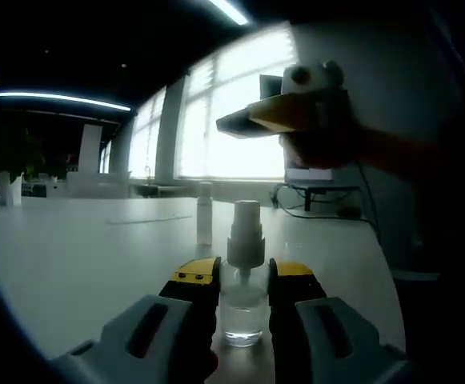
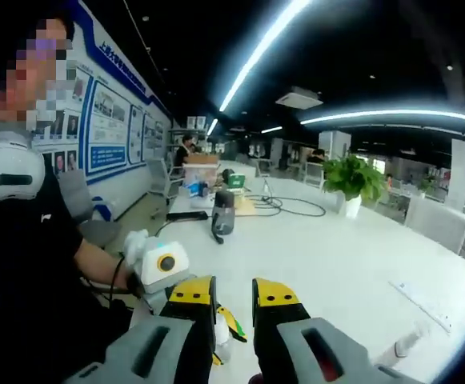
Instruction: Clamp pump bottle remove cover press pump head put on cover
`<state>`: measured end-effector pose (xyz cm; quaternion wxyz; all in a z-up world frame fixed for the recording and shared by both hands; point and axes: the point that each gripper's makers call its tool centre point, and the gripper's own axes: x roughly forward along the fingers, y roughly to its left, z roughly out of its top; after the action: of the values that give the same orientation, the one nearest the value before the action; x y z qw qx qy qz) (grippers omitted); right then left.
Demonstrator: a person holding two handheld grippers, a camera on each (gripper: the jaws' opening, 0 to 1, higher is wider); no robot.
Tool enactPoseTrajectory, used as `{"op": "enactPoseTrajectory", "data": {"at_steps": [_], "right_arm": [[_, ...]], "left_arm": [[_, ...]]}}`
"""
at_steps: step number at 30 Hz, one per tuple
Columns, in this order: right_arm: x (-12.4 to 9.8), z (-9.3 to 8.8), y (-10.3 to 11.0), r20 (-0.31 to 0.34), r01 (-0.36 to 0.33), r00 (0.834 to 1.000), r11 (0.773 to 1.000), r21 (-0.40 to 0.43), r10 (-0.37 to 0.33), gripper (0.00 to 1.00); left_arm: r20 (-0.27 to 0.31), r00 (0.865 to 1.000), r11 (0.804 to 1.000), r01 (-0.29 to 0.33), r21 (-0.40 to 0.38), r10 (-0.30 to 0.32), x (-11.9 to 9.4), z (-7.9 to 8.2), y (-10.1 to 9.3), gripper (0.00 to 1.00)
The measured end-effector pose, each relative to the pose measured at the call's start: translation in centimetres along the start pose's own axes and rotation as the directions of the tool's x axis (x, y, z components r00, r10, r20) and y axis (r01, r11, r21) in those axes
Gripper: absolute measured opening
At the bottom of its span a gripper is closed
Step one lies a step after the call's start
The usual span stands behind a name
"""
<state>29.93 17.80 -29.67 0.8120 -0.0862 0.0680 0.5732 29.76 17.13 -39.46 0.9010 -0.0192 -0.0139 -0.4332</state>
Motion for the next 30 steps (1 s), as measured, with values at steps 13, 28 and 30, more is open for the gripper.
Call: {"op": "enactPoseTrajectory", "data": {"at_steps": [13, 28, 30], "right_arm": [[-1.5, -1.3, -0.7, 0.120, 0.153, 0.979, 0.984, 0.090, -0.163, 0.14], [-5.9, -1.9, -2.3, 0.202, 0.353, 0.903, 0.924, 0.150, -0.378, 0.14], [-6.6, -2.4, -2.2, 0.191, 0.385, 0.894, 0.912, 0.141, -0.406, 0.14]], "left_arm": [[0.001, 1.000, 1.000, -0.001, -0.005, 0.001, 0.0, 0.0, 0.0, 0.15], [0.000, 1.000, 1.000, 0.002, -0.005, -0.002, 0.0, 0.1, -0.1, 0.15], [0.000, 1.000, 1.000, 0.002, -0.005, -0.002, 0.0, 0.0, 0.0, 0.15]]}}
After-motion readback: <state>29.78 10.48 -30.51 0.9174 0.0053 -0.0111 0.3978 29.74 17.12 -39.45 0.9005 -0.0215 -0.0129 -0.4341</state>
